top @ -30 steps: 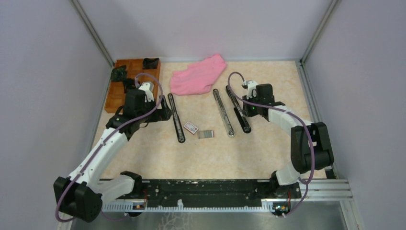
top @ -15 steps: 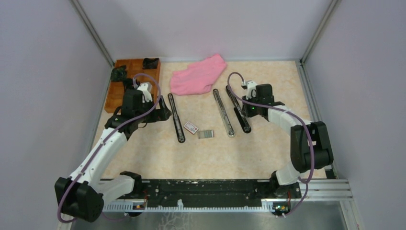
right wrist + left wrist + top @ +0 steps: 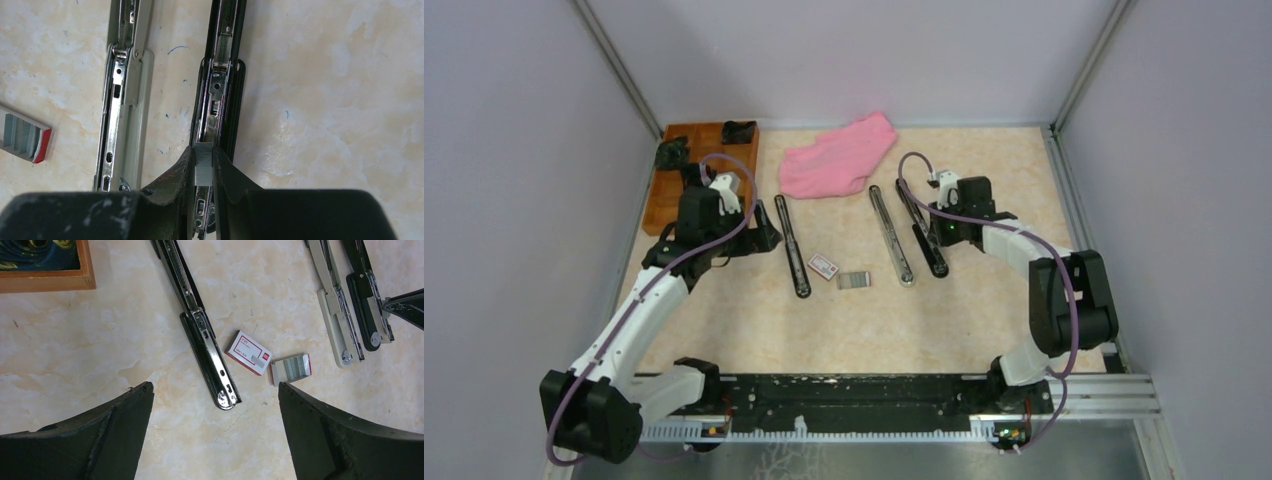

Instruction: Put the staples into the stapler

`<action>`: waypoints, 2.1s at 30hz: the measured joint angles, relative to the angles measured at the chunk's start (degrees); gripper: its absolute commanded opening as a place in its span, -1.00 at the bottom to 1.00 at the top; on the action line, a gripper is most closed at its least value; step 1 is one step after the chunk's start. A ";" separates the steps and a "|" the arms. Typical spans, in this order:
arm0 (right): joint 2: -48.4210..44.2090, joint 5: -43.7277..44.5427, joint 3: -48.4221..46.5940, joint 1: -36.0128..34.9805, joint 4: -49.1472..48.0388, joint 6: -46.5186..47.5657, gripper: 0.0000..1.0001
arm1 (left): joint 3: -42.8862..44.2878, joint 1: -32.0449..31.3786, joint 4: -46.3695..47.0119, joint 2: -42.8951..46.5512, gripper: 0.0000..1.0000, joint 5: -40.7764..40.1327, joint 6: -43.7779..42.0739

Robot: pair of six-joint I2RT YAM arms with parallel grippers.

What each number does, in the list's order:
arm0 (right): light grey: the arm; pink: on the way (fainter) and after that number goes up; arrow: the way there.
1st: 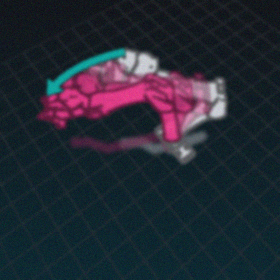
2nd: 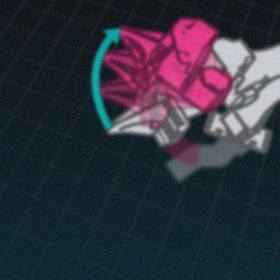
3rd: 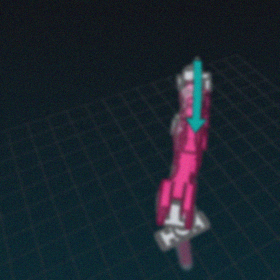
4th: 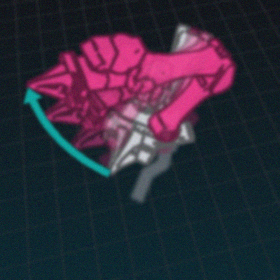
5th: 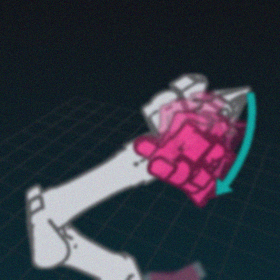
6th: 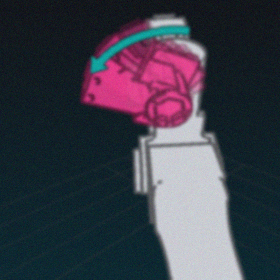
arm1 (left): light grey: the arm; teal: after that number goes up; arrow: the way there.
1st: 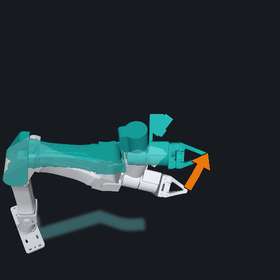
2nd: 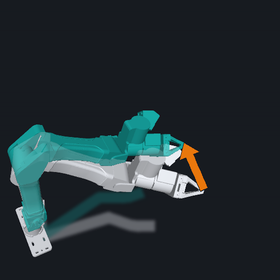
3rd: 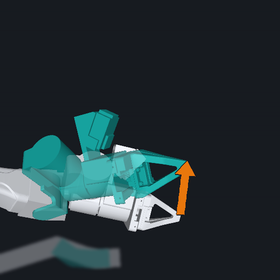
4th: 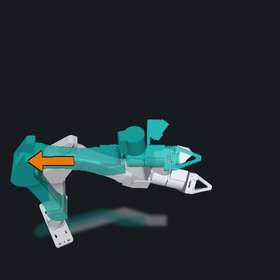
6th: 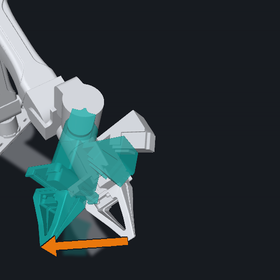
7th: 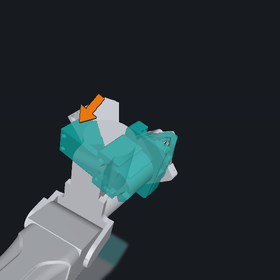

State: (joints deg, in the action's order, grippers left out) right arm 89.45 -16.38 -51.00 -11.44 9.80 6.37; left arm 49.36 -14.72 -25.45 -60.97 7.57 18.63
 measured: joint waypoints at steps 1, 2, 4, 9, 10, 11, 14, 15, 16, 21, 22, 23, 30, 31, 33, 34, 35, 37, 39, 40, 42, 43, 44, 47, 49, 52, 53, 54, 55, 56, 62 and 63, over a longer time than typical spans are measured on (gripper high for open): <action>0.00 0.02 0.00 0.00 0.04 0.00 -0.93 | -0.07 0.07 0.00 0.00 0.98 0.07 0.02; 0.07 0.02 0.00 0.00 0.04 0.00 -0.92 | -0.11 0.11 0.00 0.00 0.98 0.17 0.02; 0.31 0.15 0.00 0.00 0.07 0.00 -0.92 | -0.13 0.26 0.02 0.00 0.98 0.39 0.07; 0.85 0.72 0.00 -0.13 0.00 0.04 -0.92 | -0.13 0.61 0.15 -0.13 0.98 0.94 0.20; 0.87 0.96 -0.02 -0.31 0.02 0.07 -0.91 | -0.13 0.66 0.15 -0.17 0.98 1.01 0.20; 0.94 1.20 -0.02 -0.50 0.02 0.09 -0.90 | -0.13 0.74 0.17 -0.17 0.98 1.09 0.20; 1.01 2.01 -0.09 -1.09 0.04 0.24 -0.85 | -0.15 0.90 0.17 -0.28 0.98 1.49 0.22; 1.01 2.36 -0.11 -1.29 0.04 0.39 -0.85 | -0.15 0.98 0.17 -0.33 0.98 1.60 0.22; 1.01 2.64 -0.11 -1.46 0.04 0.52 -0.84 | -0.15 1.07 0.17 -0.42 0.98 1.68 0.22; 0.98 4.09 -0.11 -2.19 0.04 0.96 -0.65 | -0.37 1.40 0.24 -0.46 0.98 2.12 0.22; 0.98 4.31 -0.11 -2.29 0.04 1.05 -0.61 | -0.44 1.44 0.24 -0.46 0.98 2.19 0.24; 0.98 4.37 -0.11 -2.36 0.04 1.09 -0.56 | -0.44 1.44 0.24 -0.46 0.98 2.23 0.24; 0.92 5.05 -0.11 -2.93 1.18 1.03 -0.19 | -0.46 1.75 0.61 -0.46 0.98 2.67 0.61; 0.87 5.16 -0.11 -2.97 1.60 0.94 -0.18 | -0.46 1.75 0.61 -0.46 0.98 2.73 0.68; 0.55 5.35 -0.11 -3.10 2.38 0.87 -0.18 | -0.46 1.77 0.61 -0.46 0.98 2.86 0.79; 0.24 5.40 -0.11 -3.17 2.62 0.66 -0.18 | -0.46 1.77 0.61 -0.46 0.98 2.97 0.81; -0.24 5.42 -0.11 -3.19 2.93 0.42 -0.18 | -0.46 1.77 0.61 -0.46 0.98 3.04 0.81; -1.29 5.68 -0.11 -3.37 3.41 -0.20 -0.17 | -0.46 1.90 0.63 -0.46 0.98 3.21 0.83; -2.43 6.14 -0.11 -3.87 3.67 -0.87 -0.17 | -0.46 2.05 0.66 -0.46 0.98 3.30 0.85; -2.95 6.49 -0.13 -4.35 3.80 -1.29 -0.17 | -0.46 2.12 0.68 -0.46 0.98 3.41 0.85; -3.67 7.39 -0.57 -5.90 4.76 -2.38 -0.17 | -0.46 2.21 0.70 -0.46 0.98 3.56 0.85; -3.87 7.87 -0.87 -6.93 5.11 -3.06 -0.17 | -0.46 2.23 0.76 -0.46 0.98 3.65 0.87; -3.98 8.48 -1.42 -8.22 5.64 -3.85 -0.17 | -0.48 2.25 0.85 -0.44 0.98 3.69 0.87; -4.00 10.75 -3.08 -12.00 7.19 -6.75 -0.17 | -0.66 2.32 1.05 -0.44 0.98 4.00 0.90; -4.00 12.68 -4.17 -14.67 8.63 -9.05 -0.17 | -0.79 2.36 1.03 -0.44 0.98 4.15 0.98; -3.96 16.26 -6.19 -18.78 11.34 -12.74 -0.20 | -0.81 2.40 1.03 -0.44 0.98 4.52 1.03; -3.87 17.31 -6.95 -20.22 12.04 -14.05 -0.21 | -0.83 2.47 1.03 -0.44 0.98 4.63 1.03; -3.67 18.21 -7.67 -21.49 12.66 -15.13 -0.22 | -0.83 2.51 1.03 -0.44 0.98 4.72 1.03; -3.34 19.41 -8.70 -23.08 13.55 -16.61 -0.23 | -0.83 2.56 1.03 -0.44 0.98 4.74 1.03; -2.95 19.96 -9.42 -24.20 14.05 -17.62 -0.24 | -0.83 2.58 1.03 -0.44 0.98 4.79 1.03; 0.48 21.42 -12.92 -30.14 16.13 -24.57 -0.28 | -1.01 2.80 1.03 -0.24 0.98 4.94 1.03; 1.38 21.62 -13.70 -30.97 16.72 -25.49 -0.29 | -1.05 2.89 1.05 -0.17 0.98 4.94 1.05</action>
State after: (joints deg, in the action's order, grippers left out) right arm 90.83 5.23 -64.71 -42.41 26.52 -19.11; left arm 48.31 -11.84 -24.40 -61.14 12.51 19.68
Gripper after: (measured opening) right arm 0.368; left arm 0.990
